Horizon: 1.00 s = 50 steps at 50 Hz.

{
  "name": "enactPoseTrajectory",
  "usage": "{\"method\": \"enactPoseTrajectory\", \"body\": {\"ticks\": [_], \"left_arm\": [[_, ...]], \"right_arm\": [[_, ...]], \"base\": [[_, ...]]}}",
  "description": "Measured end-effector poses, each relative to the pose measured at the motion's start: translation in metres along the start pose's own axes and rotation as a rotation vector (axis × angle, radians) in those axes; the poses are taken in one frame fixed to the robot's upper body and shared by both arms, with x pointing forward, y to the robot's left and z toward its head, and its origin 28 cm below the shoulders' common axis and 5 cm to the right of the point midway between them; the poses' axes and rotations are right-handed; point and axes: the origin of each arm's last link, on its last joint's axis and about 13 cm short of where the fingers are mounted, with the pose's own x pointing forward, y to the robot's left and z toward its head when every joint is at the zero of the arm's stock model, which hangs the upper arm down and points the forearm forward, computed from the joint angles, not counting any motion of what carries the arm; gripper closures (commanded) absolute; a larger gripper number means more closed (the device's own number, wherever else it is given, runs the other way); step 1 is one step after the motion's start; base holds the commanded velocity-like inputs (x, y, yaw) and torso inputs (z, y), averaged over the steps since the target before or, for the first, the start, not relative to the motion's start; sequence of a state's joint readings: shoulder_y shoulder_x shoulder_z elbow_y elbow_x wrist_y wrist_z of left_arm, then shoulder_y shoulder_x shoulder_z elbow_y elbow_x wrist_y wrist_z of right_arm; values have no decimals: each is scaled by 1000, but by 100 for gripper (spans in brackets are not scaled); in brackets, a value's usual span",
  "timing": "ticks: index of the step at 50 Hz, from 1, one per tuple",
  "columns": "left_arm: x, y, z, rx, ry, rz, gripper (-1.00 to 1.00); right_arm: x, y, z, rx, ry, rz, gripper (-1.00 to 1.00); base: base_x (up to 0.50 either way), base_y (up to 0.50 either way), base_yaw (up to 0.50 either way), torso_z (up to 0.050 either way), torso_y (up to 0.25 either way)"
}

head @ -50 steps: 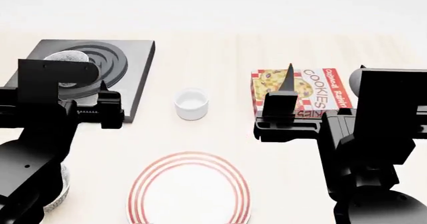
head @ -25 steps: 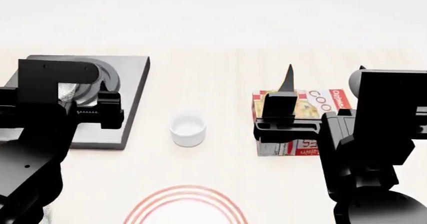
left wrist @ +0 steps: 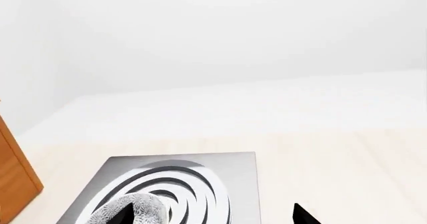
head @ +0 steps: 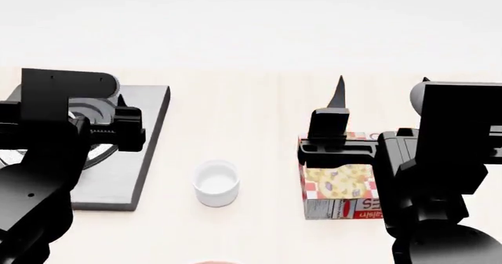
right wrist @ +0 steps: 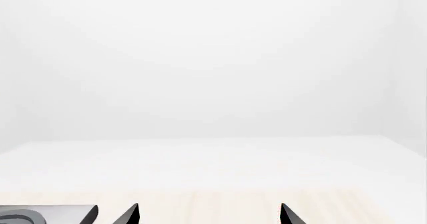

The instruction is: Pick the akita bowl on the stove and place it on the plate.

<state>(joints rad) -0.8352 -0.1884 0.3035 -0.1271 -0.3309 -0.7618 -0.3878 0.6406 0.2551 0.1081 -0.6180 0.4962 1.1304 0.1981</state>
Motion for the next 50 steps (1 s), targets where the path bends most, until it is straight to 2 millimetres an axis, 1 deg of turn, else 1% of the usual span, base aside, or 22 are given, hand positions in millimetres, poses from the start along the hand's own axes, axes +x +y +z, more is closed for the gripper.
{"method": "enactPoseTrajectory", "body": {"ticks": [17,24,28,37,44,50], "left_arm": [[0,0,-1,3,0,0,-100],[3,1,5,14,-11,0,-100],[6,2,16,25,-29,-4,-100],[18,6,52,47,-68,-21,-100],[32,10,79,54,-67,-27,-100],[45,15,98,57,-45,-23,-100]], "right_arm": [[-1,1,1,-1,0,0,-100],[0,1,1,-3,3,-1,-100],[0,1,1,-3,4,-1,-100],[-1,1,1,-3,3,-2,-100],[-1,1,1,-4,2,-2,-100],[-1,0,1,-3,1,-2,-100]], "base": [[251,0,0,0,0],[33,0,0,0,0],[0,0,0,0,0],[0,0,0,0,0],[0,0,0,0,0],[0,0,0,0,0]]}}
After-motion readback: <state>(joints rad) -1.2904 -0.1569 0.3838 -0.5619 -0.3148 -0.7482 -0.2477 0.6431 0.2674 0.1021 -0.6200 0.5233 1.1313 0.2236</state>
